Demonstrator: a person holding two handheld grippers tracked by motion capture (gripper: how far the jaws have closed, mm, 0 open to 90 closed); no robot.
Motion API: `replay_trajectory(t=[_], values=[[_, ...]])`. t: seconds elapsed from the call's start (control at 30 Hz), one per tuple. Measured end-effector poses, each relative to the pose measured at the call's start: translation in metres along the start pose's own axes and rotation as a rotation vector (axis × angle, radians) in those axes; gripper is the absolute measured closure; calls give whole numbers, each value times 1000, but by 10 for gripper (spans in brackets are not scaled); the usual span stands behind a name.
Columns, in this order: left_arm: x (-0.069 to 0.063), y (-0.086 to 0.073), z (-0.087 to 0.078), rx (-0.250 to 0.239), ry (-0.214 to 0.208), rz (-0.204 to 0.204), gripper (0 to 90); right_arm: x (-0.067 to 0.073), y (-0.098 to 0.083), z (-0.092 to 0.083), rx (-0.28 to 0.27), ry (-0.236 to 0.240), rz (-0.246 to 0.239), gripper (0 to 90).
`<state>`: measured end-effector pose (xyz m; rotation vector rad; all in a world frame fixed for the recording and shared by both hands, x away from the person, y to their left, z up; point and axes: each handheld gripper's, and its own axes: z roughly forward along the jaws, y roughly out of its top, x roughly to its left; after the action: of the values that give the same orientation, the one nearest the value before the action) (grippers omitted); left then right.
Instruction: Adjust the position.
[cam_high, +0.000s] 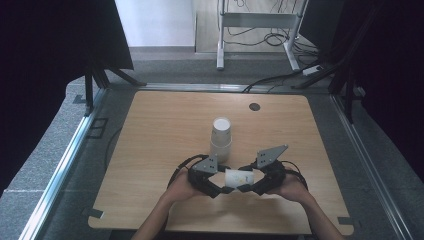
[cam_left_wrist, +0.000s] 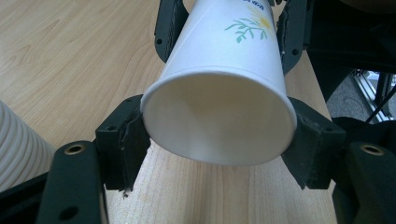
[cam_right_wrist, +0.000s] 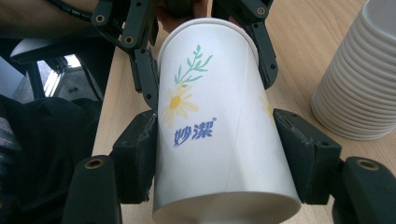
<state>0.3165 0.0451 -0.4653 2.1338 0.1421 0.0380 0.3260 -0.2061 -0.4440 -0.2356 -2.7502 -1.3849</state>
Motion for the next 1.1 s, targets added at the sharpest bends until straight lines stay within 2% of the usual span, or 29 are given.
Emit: replay_trajectory(t=[0.27, 0.4, 0.5, 0.67, 0.8, 0.97, 1.1], values=[[0, 1, -2, 20, 1, 8, 294, 0, 3, -6, 2, -22, 5, 282], [0, 2, -3, 38, 6, 11, 294, 3, 9, -11, 42, -43, -5, 270], [0, 3, -2, 55, 11, 16, 294, 6, 16, -12, 102, -61, -16, 264], [0, 6, 0, 79, 16, 26, 294, 9, 28, -5, 240, -89, -54, 258], [0, 6, 0, 93, 24, 26, 293, 10, 38, 2, 320, -82, -76, 256], [1, 5, -1, 115, 23, 35, 293, 11, 45, 15, 433, -80, -128, 264], [0, 5, 0, 125, 25, 30, 293, 13, 49, 21, 488, -86, -149, 296]])
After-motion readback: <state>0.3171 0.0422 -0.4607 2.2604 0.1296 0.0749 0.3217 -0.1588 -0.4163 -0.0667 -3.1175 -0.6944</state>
